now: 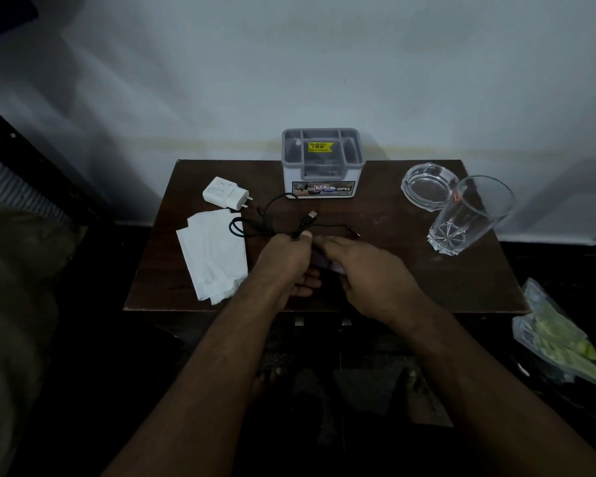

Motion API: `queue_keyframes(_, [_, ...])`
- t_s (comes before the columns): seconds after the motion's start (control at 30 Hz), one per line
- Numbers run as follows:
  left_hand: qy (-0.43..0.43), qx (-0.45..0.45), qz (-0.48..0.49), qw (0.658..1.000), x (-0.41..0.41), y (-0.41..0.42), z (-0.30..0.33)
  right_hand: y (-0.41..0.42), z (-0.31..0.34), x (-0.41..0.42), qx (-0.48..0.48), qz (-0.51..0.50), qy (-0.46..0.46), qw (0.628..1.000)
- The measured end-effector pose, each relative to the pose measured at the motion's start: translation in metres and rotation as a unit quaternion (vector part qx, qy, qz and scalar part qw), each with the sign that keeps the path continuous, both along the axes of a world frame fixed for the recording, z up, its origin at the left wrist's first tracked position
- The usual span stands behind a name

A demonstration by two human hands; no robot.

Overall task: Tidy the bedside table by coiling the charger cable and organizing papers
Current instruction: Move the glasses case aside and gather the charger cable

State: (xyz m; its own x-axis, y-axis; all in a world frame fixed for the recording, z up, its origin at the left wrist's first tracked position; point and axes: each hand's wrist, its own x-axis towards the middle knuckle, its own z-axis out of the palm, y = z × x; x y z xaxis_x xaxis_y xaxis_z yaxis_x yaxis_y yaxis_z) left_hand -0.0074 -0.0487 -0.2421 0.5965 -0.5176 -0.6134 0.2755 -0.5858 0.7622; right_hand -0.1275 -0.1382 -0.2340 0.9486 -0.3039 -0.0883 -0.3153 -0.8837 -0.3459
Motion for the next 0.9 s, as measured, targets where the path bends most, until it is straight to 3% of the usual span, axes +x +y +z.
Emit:
queue_keyframes(0.17, [-0.001, -0.001, 0.002, 1.000, 0.000, -0.001, -0.003, -0.003, -0.002, 0.001, 0.050, -0.006, -0.011, 0.999])
queue_keyframes(0.3, [-0.029, 0.005, -0.008, 1.000, -0.002, -0.003, -0.007, -0.012, -0.008, -0.004, 0.086, -0.027, 0.047, 0.995])
queue_keyframes(0.5, [-0.037, -0.008, 0.006, 0.999, -0.006, -0.012, -0.012, -0.020, -0.009, -0.013, 0.004, -0.067, 0.085, 0.994])
queue_keyframes(0.63, [-0.161, 0.035, -0.054, 0.985, -0.012, -0.018, -0.015, -0.031, -0.008, -0.017, -0.049, -0.116, 0.082, 0.989])
queue_keyframes(0.9, [-0.171, 0.025, -0.068, 0.983, -0.017, -0.023, -0.011, -0.031, -0.009, -0.008, -0.053, -0.140, 0.078, 0.986])
